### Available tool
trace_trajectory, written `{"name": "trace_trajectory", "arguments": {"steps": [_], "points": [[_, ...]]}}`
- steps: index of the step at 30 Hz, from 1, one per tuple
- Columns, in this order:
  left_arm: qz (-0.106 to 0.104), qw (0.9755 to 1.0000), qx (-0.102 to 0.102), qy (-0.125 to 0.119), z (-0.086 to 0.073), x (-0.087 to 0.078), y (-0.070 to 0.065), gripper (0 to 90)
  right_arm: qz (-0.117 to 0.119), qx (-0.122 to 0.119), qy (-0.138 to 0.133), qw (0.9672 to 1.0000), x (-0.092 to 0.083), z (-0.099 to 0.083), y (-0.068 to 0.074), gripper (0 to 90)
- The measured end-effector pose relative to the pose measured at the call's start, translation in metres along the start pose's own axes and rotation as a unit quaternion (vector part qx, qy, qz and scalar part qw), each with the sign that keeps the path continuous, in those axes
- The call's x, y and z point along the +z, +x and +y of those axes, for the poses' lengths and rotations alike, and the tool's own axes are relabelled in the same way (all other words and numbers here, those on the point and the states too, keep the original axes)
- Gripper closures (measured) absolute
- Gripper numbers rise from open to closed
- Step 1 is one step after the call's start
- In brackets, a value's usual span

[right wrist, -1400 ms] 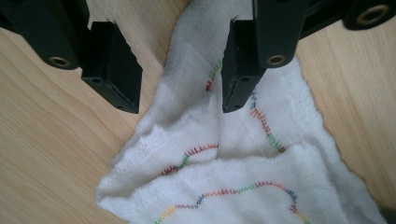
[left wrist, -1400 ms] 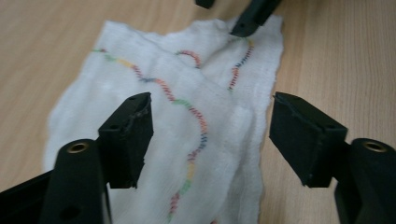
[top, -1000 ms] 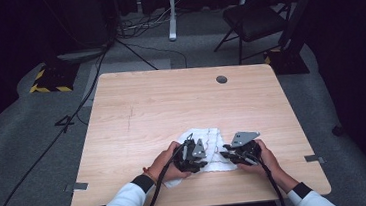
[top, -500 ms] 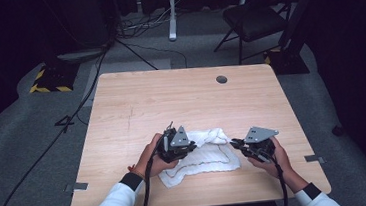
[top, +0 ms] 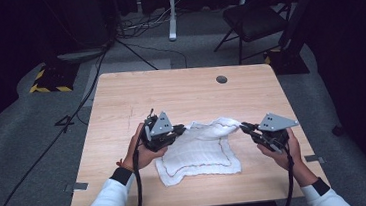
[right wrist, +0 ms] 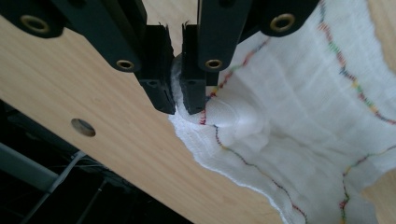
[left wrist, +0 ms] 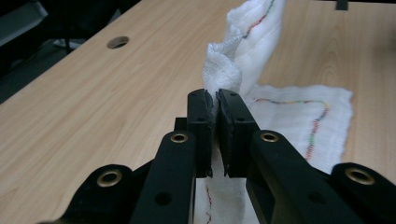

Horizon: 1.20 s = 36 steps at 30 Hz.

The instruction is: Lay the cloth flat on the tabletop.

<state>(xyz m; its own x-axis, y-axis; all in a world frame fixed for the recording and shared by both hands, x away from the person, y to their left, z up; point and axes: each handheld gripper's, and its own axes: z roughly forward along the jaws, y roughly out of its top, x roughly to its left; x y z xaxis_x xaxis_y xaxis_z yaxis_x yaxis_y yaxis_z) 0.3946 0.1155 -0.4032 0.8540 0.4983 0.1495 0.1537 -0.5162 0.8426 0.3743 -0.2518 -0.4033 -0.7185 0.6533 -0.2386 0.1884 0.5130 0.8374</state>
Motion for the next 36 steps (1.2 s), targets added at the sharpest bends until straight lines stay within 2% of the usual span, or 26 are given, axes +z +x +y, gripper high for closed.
{"name": "trace_trajectory", "arguments": {"steps": [2, 6, 10, 16, 22, 23, 27, 31, 33, 35, 36], "points": [[0.009, 0.9999, -0.011, -0.001, -0.003, 0.000, 0.010, 83.7, -0.003, -0.001, -0.005, 1.0000, 0.006, 0.009, -0.004, 84.4], [0.026, 0.9990, -0.035, -0.004, -0.009, 0.001, 0.030, 83.7, -0.007, -0.010, 0.002, 0.9999, 0.025, 0.026, -0.009, 84.5], [0.041, 0.9981, -0.045, 0.005, -0.015, 0.005, 0.046, 83.7, -0.015, -0.012, 0.009, 0.9998, 0.042, 0.037, -0.016, 84.5], [0.063, 0.9959, -0.061, 0.022, -0.023, 0.015, 0.066, 83.7, -0.021, -0.003, 0.026, 0.9994, 0.074, 0.044, -0.029, 84.5], [0.076, 0.9933, -0.077, 0.042, -0.030, 0.034, 0.085, 83.7, -0.035, -0.009, 0.045, 0.9983, 0.102, 0.051, -0.038, 84.5], [0.078, 0.9923, -0.087, 0.041, -0.032, 0.037, 0.088, 83.7, -0.037, -0.014, 0.050, 0.9979, 0.107, 0.051, -0.039, 84.5], [0.088, 0.9897, -0.100, 0.052, -0.036, 0.047, 0.098, 83.7, -0.045, -0.008, 0.065, 0.9968, 0.123, 0.051, -0.044, 84.5], [0.107, 0.9857, -0.106, 0.076, -0.041, 0.058, 0.108, 83.4, -0.055, -0.013, 0.079, 0.9953, 0.137, 0.050, -0.045, 82.6], [0.111, 0.9843, -0.106, 0.087, -0.043, 0.065, 0.111, 83.4, -0.058, -0.017, 0.089, 0.9942, 0.145, 0.049, -0.044, 83.1], [0.109, 0.9832, -0.114, 0.092, -0.044, 0.072, 0.114, 83.5, -0.060, -0.025, 0.100, 0.9928, 0.152, 0.048, -0.045, 84.0], [0.111, 0.9825, -0.113, 0.097, -0.045, 0.076, 0.115, 83.5, -0.062, -0.021, 0.102, 0.9926, 0.155, 0.047, -0.046, 84.0]]}}
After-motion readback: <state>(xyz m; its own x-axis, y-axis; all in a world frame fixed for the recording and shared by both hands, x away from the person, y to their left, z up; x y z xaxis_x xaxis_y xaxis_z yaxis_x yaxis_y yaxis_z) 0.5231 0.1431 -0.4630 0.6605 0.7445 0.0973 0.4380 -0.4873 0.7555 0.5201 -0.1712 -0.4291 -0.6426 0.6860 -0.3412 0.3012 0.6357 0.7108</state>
